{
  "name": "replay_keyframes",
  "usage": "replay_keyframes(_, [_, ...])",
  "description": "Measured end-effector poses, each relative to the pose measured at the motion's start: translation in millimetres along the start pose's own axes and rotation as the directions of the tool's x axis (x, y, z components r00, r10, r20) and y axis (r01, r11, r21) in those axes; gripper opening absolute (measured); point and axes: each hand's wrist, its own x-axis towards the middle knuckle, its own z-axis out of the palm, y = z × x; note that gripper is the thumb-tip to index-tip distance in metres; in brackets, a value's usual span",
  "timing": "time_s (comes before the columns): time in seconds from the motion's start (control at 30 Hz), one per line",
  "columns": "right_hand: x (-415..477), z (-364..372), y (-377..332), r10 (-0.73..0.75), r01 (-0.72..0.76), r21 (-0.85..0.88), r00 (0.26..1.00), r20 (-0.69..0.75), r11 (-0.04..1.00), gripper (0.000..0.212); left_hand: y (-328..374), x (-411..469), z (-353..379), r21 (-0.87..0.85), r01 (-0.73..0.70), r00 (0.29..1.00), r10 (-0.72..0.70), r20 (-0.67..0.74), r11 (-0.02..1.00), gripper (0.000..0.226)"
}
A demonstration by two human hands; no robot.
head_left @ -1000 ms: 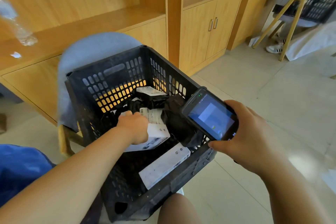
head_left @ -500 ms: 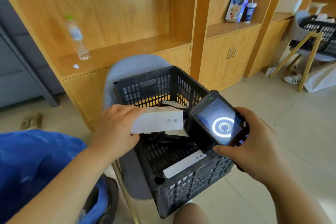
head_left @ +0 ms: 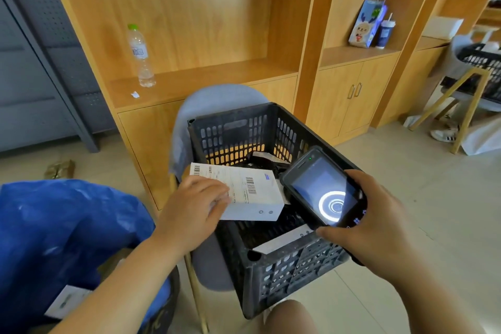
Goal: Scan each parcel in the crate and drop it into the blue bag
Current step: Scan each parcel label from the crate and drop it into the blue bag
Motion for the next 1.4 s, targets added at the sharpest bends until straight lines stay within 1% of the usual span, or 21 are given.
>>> replay_keyframes(0.07, [0.0,-0.6,-1.2,-0.009,0.009,0.000,1.000,0.004,1.000,0.093,-3.6,0.4,3.4,-0.102,0.129,0.989,-0.135,-0.061,0.986,0.024])
replay_keyframes(0.1, [0.0,-0.9,-1.9,-0.009,0.009,-0.001,1.000,0.010,1.000,0.093,-4.2,0.2,5.7,-0.133,0.189,0.975,-0.203,-0.096,0.973,0.022])
replay_keyframes(0.17, [-0.3,-1.5,-2.7,-0.002,0.002,-0.003,1.000,0.031,1.000,0.095,-3.9,0.8,7.8,-0.166,0.311,0.931,-0.335,-0.144,0.936,0.031])
replay_keyframes(0.2, [-0.5,-1.7,-2.9,0.000,0.001,-0.008,0.999,0.041,1.000,0.095,-4.2,1.7,7.9,-0.186,0.378,0.903,-0.406,-0.141,0.907,0.036])
replay_keyframes(0.23, [-0.7,-1.6,-3.1,-0.001,0.002,-0.019,0.999,0.048,1.000,0.096,-4.7,2.6,7.7,-0.220,0.447,0.873,-0.476,-0.105,0.867,0.039])
replay_keyframes(0.27, [-1.0,-1.3,-3.3,-0.004,0.006,-0.033,0.999,0.054,0.999,0.096,-5.8,3.8,7.0,-0.275,0.513,0.841,-0.541,-0.032,0.813,0.042])
replay_keyframes(0.33, [-1.0,-0.8,-4.3,0.001,0.003,-0.058,0.998,0.066,0.998,0.096,-8.0,5.8,3.4,-0.418,0.641,0.752,-0.637,0.171,0.644,0.044])
replay_keyframes(0.37, [-1.0,-0.6,-5.4,0.006,-0.001,-0.071,0.997,0.076,0.997,0.095,-8.5,6.0,1.0,-0.469,0.690,0.702,-0.666,0.251,0.551,0.040])
replay_keyframes(0.4, [-0.8,-0.5,-6.5,0.006,0.002,-0.087,0.996,0.088,0.996,0.095,-9.3,6.0,-1.4,-0.507,0.723,0.659,-0.688,0.303,0.469,0.036])
replay_keyframes(0.5, [-0.4,-0.7,-9.8,0.000,0.015,-0.141,0.994,0.105,0.990,0.095,-12.7,7.1,-5.9,-0.624,0.746,0.562,-0.722,0.404,0.231,0.026])
replay_keyframes(0.57, [-0.2,-0.7,-11.2,0.006,0.010,-0.152,0.995,0.104,0.988,0.096,-14.3,6.4,-7.6,-0.675,0.731,0.528,-0.708,0.469,0.098,0.018])
replay_keyframes(0.63, [0.0,-0.6,-13.0,0.007,0.012,-0.181,0.995,0.101,0.983,0.095,-14.1,3.7,-10.4,-0.705,0.709,0.520,-0.681,0.516,0.007,0.014])
replay_keyframes(0.77, [1.7,-0.7,-17.8,0.017,0.016,-0.242,0.991,0.130,0.970,0.094,-15.3,-1.5,-13.8,-0.767,0.631,0.514,-0.676,0.528,-0.119,0.024])
replay_keyframes(0.83, [2.5,-0.7,-20.7,0.030,0.013,-0.279,0.988,0.150,0.960,0.094,-17.6,-3.0,-15.9,-0.801,0.585,0.534,-0.683,0.498,-0.128,0.022])
replay_keyframes(0.97, [3.9,0.9,-25.4,0.040,0.028,-0.347,0.982,0.186,0.937,0.097,-23.3,-4.9,-21.8,-0.879,0.476,0.597,-0.721,0.352,-0.035,0.025])
replay_keyframes(1.03, [5.3,1.9,-27.2,0.031,0.055,-0.378,0.976,0.217,0.924,0.096,-26.3,-5.8,-23.1,-0.905,0.422,0.633,-0.732,0.254,0.051,0.033])
replay_keyframes(1.1, [6.6,3.2,-29.4,0.029,0.081,-0.417,0.967,0.252,0.905,0.093,-28.4,-7.1,-23.3,-0.898,0.403,0.668,-0.728,0.156,0.177,0.042])
replay_keyframes(1.17, [7.9,4.3,-31.7,0.039,0.092,-0.454,0.961,0.272,0.886,0.093,-30.0,-7.9,-23.4,-0.878,0.399,0.677,-0.731,0.088,0.264,0.050])
replay_keyframes(1.23, [8.9,4.9,-33.6,0.052,0.097,-0.479,0.956,0.289,0.873,0.092,-31.2,-9.4,-23.2,-0.876,0.387,0.677,-0.733,0.057,0.290,0.053])
replay_keyframes(1.4, [9.8,4.8,-36.0,0.069,0.111,-0.492,0.941,0.333,0.863,0.089,-32.0,-11.5,-21.3,-0.864,0.380,0.688,-0.725,0.025,0.330,0.050])
